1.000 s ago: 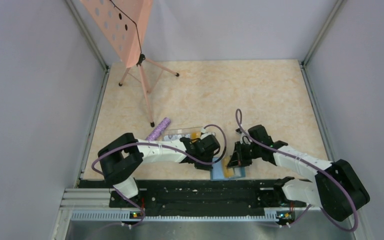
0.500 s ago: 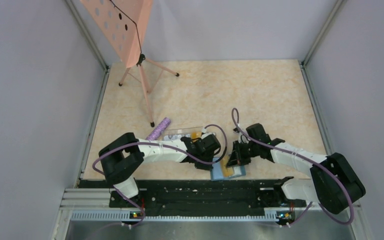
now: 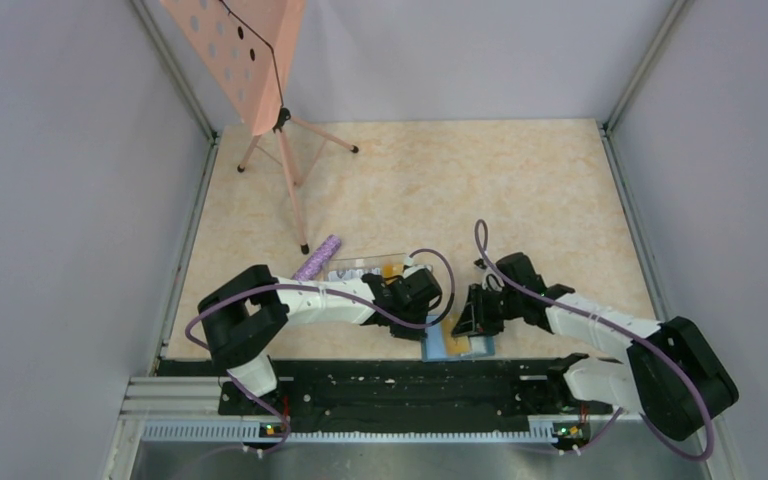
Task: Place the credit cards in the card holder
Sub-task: Insert the credit card into the card holder.
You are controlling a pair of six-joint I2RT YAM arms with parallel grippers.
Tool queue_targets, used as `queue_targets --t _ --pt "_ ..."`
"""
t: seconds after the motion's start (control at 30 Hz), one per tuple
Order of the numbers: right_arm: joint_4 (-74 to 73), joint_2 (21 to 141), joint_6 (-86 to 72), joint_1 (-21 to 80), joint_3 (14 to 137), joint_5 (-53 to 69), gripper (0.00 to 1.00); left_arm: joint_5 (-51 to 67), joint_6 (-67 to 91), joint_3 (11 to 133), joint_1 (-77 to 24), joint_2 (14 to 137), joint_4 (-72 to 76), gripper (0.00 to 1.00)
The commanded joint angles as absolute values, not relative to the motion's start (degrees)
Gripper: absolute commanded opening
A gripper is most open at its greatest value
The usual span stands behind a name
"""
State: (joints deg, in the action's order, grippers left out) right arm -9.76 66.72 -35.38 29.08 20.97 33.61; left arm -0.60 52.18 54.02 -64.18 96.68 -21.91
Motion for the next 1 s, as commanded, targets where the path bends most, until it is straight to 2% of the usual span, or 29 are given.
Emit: queue_targets --t 0.0,0.2,0.4,0.53,0.7,0.83,0.97 --pt "-14.0 64.8 -35.7 29.3 23.0 30.8 0.29 -0.9 51.6 53.2 -64.6 99.8 -22.5 0.00" --pt "-19.2 64.8 -35.1 30.3 25.2 27.0 0.47 -0.9 51.4 53.3 -64.6 99.9 -22.7 0.00" --pt "-21.6 66.1 -35.7 33.5 27.1 22.7 0.57 -0.7 51.3 53.7 -64.6 100.0 -22.8 0.00" --pt "-24.4 67.8 -36.3 36.5 29.8 19.0 0.61 -0.5 51.3 53.9 -64.6 100.3 -22.8 0.00" --pt "-24.2 70.4 -37.7 39.1 31.7 18.5 0.60 -0.4 51.3 54.2 -64.6 100.4 -22.8 0.00" --pt "-20.8 72.7 -39.8 40.2 31.7 21.1 0.45 -0.3 51.2 54.4 -64.6 100.5 -22.8 0.00" --pt "-17.6 75.3 -41.7 41.9 32.3 22.8 0.44 -0.3 51.2 54.6 -64.6 100.4 -22.9 0.00"
